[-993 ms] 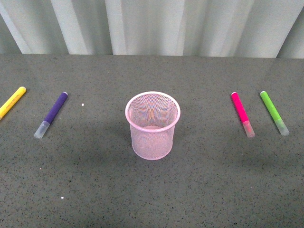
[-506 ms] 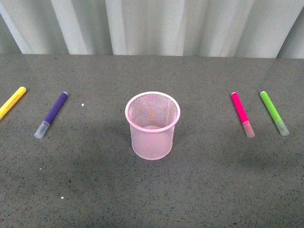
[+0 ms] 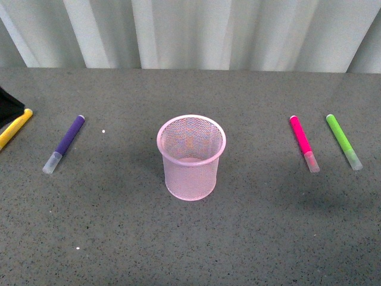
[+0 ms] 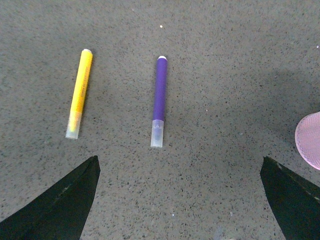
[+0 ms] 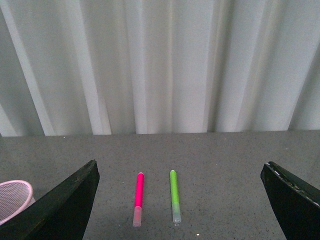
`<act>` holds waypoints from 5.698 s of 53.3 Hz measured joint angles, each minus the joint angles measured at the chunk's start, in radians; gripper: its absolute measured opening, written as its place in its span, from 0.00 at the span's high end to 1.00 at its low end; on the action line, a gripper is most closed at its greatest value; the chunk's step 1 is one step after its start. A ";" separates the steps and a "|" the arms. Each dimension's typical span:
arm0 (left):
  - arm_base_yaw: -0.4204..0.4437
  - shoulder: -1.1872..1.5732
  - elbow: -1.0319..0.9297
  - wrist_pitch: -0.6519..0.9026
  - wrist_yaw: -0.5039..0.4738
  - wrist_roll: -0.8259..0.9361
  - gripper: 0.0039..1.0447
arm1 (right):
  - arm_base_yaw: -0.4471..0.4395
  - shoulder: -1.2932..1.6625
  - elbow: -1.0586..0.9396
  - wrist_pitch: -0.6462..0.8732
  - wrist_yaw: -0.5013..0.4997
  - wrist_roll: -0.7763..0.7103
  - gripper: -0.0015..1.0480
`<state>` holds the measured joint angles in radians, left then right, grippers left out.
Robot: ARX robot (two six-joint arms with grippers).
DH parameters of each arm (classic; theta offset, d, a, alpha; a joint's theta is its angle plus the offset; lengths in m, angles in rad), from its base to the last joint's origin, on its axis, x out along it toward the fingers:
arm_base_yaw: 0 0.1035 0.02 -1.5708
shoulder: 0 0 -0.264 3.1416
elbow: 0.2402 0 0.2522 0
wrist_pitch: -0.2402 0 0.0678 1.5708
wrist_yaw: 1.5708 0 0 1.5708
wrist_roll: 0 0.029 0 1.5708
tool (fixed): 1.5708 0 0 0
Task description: Insert purple and pink pens into pink cup
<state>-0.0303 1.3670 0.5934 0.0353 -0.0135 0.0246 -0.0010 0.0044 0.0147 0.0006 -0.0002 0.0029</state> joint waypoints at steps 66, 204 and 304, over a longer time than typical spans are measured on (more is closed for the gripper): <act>-0.101 0.750 0.624 -0.222 -0.101 0.020 0.06 | 0.000 0.000 0.000 0.000 0.000 0.000 0.07; -0.443 0.486 -0.043 1.206 -0.066 -0.734 0.89 | 0.000 0.000 0.000 0.000 0.000 0.000 0.07; -0.412 0.684 0.010 1.358 -0.060 -0.675 0.05 | 0.000 0.000 0.000 0.000 0.000 0.000 0.07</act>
<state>-0.4419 2.0506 0.6029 1.3933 -0.0738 -0.6502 -0.0010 0.0044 0.0147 0.0006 -0.0002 0.0029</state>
